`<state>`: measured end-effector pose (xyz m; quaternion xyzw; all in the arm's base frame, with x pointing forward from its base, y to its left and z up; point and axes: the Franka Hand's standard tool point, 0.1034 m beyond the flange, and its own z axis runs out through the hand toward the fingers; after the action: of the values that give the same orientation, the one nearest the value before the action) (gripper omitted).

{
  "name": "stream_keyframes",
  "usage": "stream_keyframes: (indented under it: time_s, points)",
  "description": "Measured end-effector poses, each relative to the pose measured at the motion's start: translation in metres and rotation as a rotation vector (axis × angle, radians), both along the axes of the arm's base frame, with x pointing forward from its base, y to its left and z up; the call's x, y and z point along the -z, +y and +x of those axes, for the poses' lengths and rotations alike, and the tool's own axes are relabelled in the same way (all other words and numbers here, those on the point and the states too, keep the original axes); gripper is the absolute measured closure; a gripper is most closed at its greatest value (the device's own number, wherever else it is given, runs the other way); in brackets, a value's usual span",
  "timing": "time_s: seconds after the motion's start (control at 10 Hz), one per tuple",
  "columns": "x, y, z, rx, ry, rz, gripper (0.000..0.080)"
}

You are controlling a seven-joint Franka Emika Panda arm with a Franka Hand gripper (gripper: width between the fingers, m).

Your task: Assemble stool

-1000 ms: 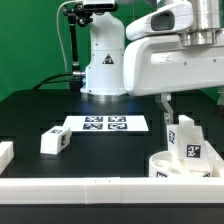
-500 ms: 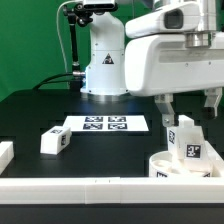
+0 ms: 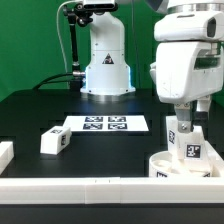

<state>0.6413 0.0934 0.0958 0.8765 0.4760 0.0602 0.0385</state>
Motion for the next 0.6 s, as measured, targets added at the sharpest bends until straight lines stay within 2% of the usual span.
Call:
stream_keyframes:
  time_s: [0.3,0.6]
  points:
    - [0.001,0.000,0.000,0.005,0.000,0.001,0.0151]
    - [0.012,0.000,0.000,0.007,0.008,-0.003,0.0151]
